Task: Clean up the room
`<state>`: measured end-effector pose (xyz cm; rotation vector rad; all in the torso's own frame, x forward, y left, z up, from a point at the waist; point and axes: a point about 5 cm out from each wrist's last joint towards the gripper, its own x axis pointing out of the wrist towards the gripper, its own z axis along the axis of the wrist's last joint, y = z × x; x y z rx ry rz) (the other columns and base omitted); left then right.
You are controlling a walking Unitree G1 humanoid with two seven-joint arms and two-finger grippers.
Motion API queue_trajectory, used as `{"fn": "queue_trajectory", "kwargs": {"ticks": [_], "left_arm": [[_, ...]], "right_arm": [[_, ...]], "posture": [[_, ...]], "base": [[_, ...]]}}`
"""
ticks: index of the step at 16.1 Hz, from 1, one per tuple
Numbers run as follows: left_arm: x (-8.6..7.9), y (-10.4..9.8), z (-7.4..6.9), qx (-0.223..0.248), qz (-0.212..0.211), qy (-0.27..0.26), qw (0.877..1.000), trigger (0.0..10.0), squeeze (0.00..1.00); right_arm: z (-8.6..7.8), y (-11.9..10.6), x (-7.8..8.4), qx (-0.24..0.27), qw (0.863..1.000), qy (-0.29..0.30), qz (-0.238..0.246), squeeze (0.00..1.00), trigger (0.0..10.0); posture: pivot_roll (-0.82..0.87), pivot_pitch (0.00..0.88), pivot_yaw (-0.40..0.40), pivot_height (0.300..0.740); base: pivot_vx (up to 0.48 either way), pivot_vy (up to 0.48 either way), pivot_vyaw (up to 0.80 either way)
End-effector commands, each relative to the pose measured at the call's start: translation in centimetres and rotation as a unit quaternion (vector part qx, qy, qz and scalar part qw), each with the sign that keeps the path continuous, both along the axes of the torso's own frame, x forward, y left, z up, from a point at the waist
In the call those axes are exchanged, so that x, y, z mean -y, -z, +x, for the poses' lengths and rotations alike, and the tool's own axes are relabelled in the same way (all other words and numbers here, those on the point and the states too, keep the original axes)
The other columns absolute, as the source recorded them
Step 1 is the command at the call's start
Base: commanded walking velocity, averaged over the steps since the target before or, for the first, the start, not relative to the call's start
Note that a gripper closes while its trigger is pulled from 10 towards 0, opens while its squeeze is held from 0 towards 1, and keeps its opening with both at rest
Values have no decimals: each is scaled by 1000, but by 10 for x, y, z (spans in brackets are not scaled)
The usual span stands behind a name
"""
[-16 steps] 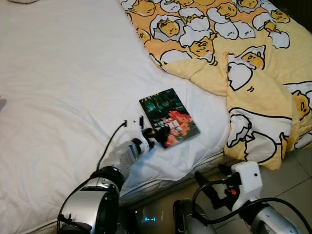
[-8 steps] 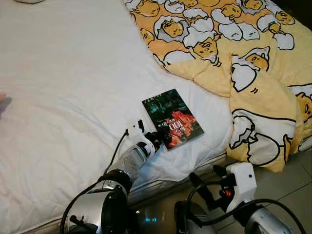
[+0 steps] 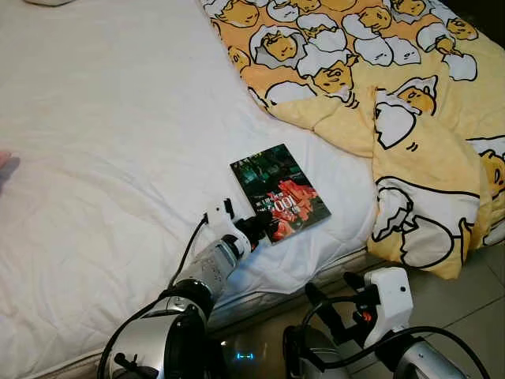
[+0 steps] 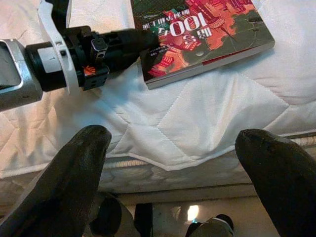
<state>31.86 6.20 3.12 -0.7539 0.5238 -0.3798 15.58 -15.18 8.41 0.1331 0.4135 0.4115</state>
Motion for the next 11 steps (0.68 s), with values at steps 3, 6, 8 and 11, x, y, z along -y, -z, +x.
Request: {"fn": "queue_trajectory", "kwargs": {"ticks": [3, 6, 8, 11], "left_arm": [[29, 12, -19, -45, -36, 29, 998, 0, 0], [27, -2, -7, -37, -116, -21, 992, 0, 0], [25, -5, -4, -29, -123, -26, 992, 0, 0], [8, -30, 16, 31, -159, -28, 986, 0, 0]], "right_arm": [[-2, 1, -1, -5, 1000, 3, 0, 0, 10000], [-2, 1, -1, -5, 1000, 6, 1, 0, 10000], [0, 1, -1, -4, 1000, 6, 1, 0, 10000], [25, 2, 0, 21, 1000, 13, 4, 0, 10000]], "posture": [[-396, 215, 27, 703], [-399, 211, 27, 703], [-396, 202, 27, 703], [-350, 114, 42, 703]], "base": [[0, 0, 0], [0, 0, 0], [0, 0, 0], [0, 0, 0]]}}
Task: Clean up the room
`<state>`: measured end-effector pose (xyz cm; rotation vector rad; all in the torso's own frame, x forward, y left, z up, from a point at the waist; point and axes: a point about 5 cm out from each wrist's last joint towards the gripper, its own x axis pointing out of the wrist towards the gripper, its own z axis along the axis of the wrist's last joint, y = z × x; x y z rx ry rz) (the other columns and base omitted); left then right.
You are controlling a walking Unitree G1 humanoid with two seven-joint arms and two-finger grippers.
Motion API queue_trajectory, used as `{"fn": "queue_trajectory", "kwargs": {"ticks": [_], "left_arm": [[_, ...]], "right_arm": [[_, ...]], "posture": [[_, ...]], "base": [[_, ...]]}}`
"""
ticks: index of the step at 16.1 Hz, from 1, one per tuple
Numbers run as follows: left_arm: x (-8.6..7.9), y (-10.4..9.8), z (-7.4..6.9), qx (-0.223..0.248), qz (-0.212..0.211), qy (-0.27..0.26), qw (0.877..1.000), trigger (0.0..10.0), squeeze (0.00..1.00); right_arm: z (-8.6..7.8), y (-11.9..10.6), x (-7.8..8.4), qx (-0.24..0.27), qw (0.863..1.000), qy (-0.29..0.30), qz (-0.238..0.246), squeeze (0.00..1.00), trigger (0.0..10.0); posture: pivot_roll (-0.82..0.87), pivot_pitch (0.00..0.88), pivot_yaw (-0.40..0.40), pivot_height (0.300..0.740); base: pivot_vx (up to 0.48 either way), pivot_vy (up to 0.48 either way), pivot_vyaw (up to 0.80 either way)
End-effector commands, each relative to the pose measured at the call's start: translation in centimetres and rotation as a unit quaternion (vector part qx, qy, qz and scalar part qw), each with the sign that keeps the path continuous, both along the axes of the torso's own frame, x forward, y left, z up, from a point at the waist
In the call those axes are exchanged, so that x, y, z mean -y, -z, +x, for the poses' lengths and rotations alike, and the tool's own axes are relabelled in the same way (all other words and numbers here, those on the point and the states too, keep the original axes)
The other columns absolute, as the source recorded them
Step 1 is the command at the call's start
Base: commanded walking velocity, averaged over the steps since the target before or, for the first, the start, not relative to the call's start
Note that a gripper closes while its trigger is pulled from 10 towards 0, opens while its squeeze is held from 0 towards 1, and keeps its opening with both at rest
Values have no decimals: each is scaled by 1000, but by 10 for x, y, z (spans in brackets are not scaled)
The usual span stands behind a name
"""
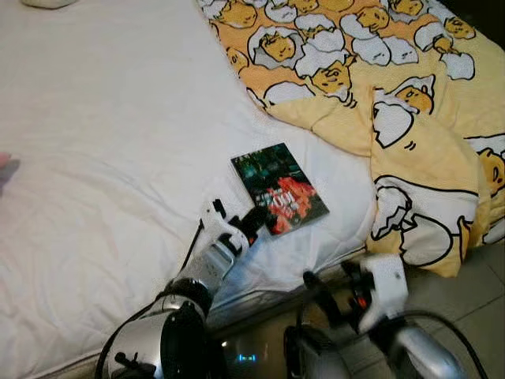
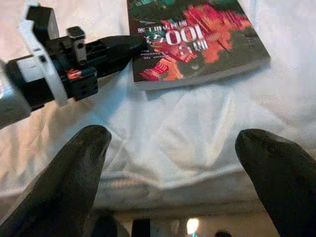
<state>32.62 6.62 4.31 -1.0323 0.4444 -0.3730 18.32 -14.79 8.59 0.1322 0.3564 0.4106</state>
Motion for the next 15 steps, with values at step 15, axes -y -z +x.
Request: {"fn": "queue_trajectory", "kwargs": {"ticks": [15], "left_arm": [[-59, -50, -3, 183, 220, 54, 956, 0, 0]], "right_arm": [[91, -4, -3, 98, 994, 45, 9, 0, 10000]], "posture": [[-181, 0, 87, 703]], "base": [[0, 0, 0]]}}
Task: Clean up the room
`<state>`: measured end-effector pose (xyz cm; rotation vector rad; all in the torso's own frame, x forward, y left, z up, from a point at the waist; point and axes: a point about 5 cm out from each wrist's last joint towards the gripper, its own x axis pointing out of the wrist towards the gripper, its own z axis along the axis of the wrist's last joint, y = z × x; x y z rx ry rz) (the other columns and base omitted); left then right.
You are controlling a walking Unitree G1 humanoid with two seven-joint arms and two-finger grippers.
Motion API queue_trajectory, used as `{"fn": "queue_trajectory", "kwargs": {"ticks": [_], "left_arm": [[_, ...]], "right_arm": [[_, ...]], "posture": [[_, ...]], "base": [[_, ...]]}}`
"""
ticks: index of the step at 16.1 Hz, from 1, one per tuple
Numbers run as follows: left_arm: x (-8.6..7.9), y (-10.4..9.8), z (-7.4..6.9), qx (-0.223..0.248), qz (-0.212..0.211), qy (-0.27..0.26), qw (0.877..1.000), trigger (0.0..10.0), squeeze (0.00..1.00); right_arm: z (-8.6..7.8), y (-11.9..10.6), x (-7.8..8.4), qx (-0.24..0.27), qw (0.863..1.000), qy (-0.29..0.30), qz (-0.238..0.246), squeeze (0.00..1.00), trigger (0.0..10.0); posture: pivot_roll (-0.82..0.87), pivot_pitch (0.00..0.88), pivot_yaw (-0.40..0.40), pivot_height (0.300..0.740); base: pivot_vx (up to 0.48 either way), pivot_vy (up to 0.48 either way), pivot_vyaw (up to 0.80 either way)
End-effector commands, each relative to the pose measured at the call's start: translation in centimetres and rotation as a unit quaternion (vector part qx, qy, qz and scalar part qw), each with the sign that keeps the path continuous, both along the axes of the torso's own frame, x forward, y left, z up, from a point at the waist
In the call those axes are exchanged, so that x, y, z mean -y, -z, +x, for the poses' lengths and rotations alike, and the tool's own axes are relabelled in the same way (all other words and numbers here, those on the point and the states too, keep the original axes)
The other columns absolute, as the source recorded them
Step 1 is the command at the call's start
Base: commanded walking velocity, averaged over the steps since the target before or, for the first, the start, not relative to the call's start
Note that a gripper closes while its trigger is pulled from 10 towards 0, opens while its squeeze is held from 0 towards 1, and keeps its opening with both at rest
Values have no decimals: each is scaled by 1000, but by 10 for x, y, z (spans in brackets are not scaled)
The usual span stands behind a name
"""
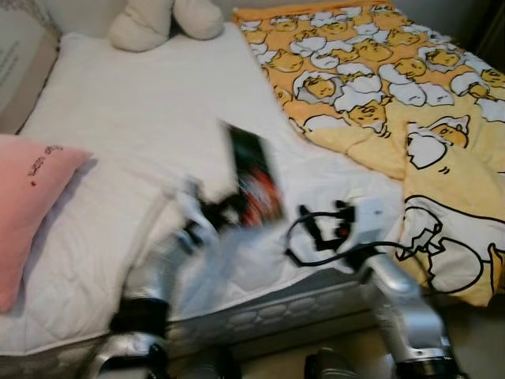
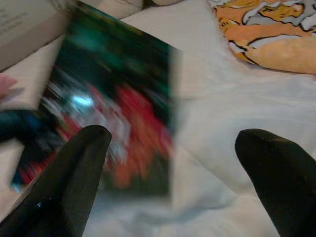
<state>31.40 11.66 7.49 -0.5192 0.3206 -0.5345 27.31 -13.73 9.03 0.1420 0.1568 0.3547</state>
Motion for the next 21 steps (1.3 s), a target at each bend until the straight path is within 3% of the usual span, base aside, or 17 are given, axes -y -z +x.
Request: {"fn": "queue_trajectory", "kwargs": {"ticks": [1, 4, 6, 8, 10, 13, 17, 21], "left_arm": [[-22, -13, 9, 40, 68, -54, 995, 0, 0], [-60, -23, 8, 75, 159, -135, 975, 0, 0], [-75, -30, -5, 108, 196, -165, 960, 0, 0], [-74, -37, -10, 133, 206, -168, 955, 0, 0], [-62, -42, -10, 160, 212, -165, 950, 0, 0], [-60, -42, -9, 161, 214, -188, 945, 0, 0], [-61, -39, -9, 153, 208, -218, 941, 0, 0], [-49, -39, -20, 167, 218, -206, 939, 0, 0]], "right_arm": [[4, -2, 8, 11, 1000, 19, -13, 0, 10000], [18, -15, 15, 46, 997, 61, -28, 0, 10000], [18, -15, 24, 59, 993, 93, -45, 0, 10000], [19, -13, 25, 60, 991, 106, -48, 0, 10000], [21, -12, 13, 72, 992, 92, -58, 0, 10000], [28, -10, 0, 69, 994, 67, -54, 0, 10000], [34, -10, -5, 72, 995, 39, -57, 0, 10000], [42, -7, -8, 63, 996, 34, -56, 0, 10000]], "posture": [[-181, 0, 91, 703], [-173, 0, 109, 703], [-157, 0, 109, 703], [-152, 0, 107, 703], [-138, 0, 98, 703], [-103, 0, 57, 703], [-61, 0, 15, 703], [-12, 0, -9, 703]], "base": [[0, 0, 0], [0, 0, 0], [0, 0, 0], [0, 0, 0], [0, 0, 0], [0, 480, 0], [0, 480, 0], [0, 480, 437]]}}
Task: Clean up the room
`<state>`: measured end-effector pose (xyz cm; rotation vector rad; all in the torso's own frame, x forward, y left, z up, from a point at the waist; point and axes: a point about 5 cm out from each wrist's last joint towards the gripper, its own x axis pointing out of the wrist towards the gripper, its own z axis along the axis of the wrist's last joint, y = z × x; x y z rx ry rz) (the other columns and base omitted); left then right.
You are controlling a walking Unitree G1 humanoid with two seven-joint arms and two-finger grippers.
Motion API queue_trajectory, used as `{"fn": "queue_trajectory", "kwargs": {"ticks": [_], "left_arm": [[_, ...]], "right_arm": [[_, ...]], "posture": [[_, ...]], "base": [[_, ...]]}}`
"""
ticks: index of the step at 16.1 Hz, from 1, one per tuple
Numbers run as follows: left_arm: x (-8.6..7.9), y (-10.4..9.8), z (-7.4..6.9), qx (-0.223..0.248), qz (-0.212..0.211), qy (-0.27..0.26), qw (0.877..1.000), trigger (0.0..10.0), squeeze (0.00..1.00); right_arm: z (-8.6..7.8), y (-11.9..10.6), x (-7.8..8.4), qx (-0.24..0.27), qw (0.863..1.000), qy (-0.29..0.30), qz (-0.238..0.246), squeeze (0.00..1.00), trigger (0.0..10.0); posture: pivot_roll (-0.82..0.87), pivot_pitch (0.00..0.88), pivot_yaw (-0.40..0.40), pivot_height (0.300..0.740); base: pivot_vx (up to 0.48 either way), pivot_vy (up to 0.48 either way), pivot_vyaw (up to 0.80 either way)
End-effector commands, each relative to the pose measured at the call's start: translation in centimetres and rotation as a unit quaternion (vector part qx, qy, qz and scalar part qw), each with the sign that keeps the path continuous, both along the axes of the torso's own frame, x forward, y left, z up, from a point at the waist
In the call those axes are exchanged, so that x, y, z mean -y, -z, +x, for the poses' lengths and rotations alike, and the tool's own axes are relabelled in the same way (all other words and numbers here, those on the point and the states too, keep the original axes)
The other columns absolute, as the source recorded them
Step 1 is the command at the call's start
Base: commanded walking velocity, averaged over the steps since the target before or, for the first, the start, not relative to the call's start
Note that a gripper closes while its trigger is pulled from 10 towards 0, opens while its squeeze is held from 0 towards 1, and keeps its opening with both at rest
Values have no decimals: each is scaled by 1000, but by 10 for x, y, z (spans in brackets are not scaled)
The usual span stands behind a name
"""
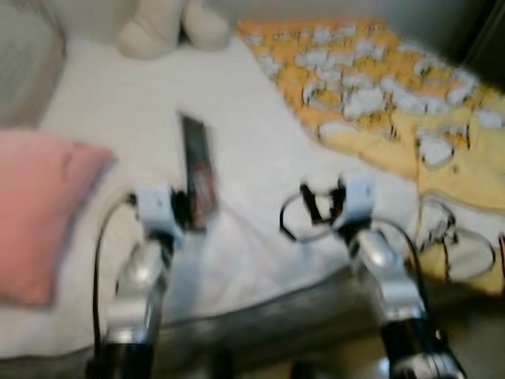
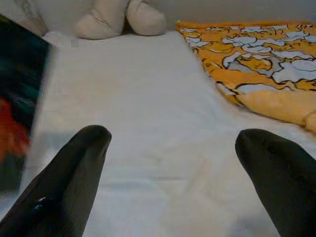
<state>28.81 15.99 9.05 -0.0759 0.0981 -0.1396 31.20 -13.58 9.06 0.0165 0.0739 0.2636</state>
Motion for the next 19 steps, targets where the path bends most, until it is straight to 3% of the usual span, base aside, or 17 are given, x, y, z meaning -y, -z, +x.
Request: {"fn": "queue_trajectory", "kwargs": {"ticks": [1, 7, 9, 14, 19], "left_arm": [[-5, -23, 6, 53, 13, -4, 998, 0, 0], [3, -23, 6, 48, 26, 30, 998, 0, 0], [8, -24, 9, 49, 29, 32, 998, 0, 0], [20, -24, 10, 52, 23, 43, 997, 0, 0], [21, -29, 16, 56, 45, 49, 996, 0, 0]], "right_arm": [[5, -5, -7, 12, 1000, -13, -3, 0, 10000], [16, -7, -14, 18, 1000, -24, 2, 0, 10000], [16, -2, -19, 7, 999, -35, -24, 0, 10000], [15, 0, -23, 16, 999, -35, -7, 0, 10000], [17, 3, -30, 12, 999, -39, -2, 0, 10000]], "posture": [[-6, 0, -12, 703], [30, 0, -24, 703], [34, 0, -27, 703], [14, 0, -4, 703], [20, 0, 7, 703]], "base": [[0, 0, 513], [0, 0, 508], [0, 0, 0], [0, 0, 113], [405, -253, 208]]}}
